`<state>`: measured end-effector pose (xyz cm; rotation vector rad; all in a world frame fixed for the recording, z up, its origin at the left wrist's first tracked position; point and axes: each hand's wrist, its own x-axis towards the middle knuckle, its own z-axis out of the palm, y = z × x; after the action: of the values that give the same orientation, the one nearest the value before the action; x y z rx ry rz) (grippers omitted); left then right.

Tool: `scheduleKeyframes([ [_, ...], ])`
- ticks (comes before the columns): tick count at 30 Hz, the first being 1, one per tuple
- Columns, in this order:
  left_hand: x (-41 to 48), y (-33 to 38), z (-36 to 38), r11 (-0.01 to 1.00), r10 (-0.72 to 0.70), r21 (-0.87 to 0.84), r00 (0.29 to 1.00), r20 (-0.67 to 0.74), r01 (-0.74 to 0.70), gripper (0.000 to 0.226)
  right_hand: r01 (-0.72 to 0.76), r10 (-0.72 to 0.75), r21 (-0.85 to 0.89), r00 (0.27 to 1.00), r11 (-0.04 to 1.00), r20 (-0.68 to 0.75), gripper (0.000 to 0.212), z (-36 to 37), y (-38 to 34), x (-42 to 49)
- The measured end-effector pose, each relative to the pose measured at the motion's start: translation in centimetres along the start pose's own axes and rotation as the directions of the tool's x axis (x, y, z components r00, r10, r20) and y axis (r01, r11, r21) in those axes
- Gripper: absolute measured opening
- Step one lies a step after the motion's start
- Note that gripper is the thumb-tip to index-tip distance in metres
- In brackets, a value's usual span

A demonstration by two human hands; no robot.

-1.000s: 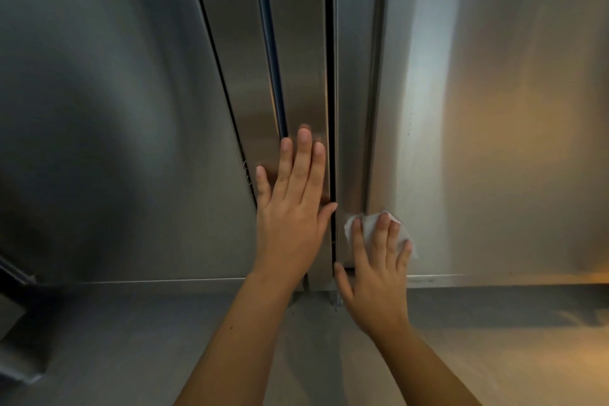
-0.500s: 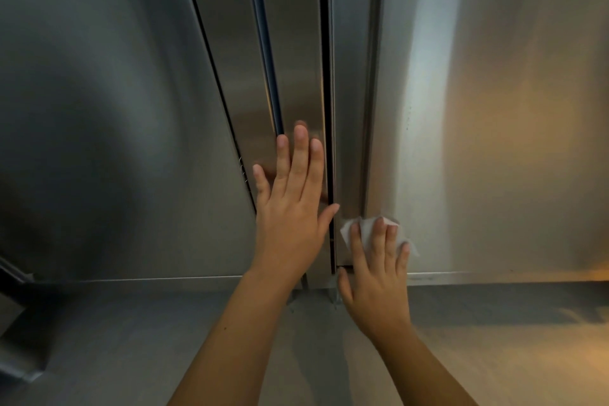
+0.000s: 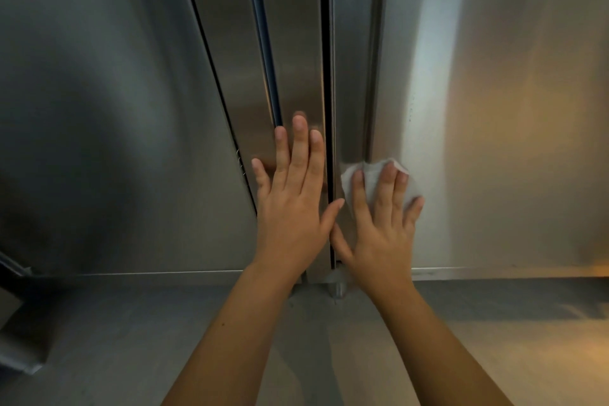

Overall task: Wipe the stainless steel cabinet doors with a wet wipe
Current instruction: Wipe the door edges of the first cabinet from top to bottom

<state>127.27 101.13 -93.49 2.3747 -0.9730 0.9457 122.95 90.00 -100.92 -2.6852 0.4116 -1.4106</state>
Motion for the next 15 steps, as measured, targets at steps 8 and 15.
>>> scheduleKeyframes([
  [8, 0.1, -0.3, -0.3, 1.0, -0.014, -0.016, 0.992, 0.125, 0.016, 0.092, 0.062, -0.056, -0.043, 0.988, 0.997, 0.145, 0.102, 0.8, 1.1, -4.1],
  [15, 0.1, -0.1, 0.0, 0.999, -0.008, -0.032, 0.999, 0.053, 0.01, 0.102, 0.026, -0.027, 0.031, 1.0, 0.999, 0.009, 0.078, -0.8, -0.1, 1.1],
])
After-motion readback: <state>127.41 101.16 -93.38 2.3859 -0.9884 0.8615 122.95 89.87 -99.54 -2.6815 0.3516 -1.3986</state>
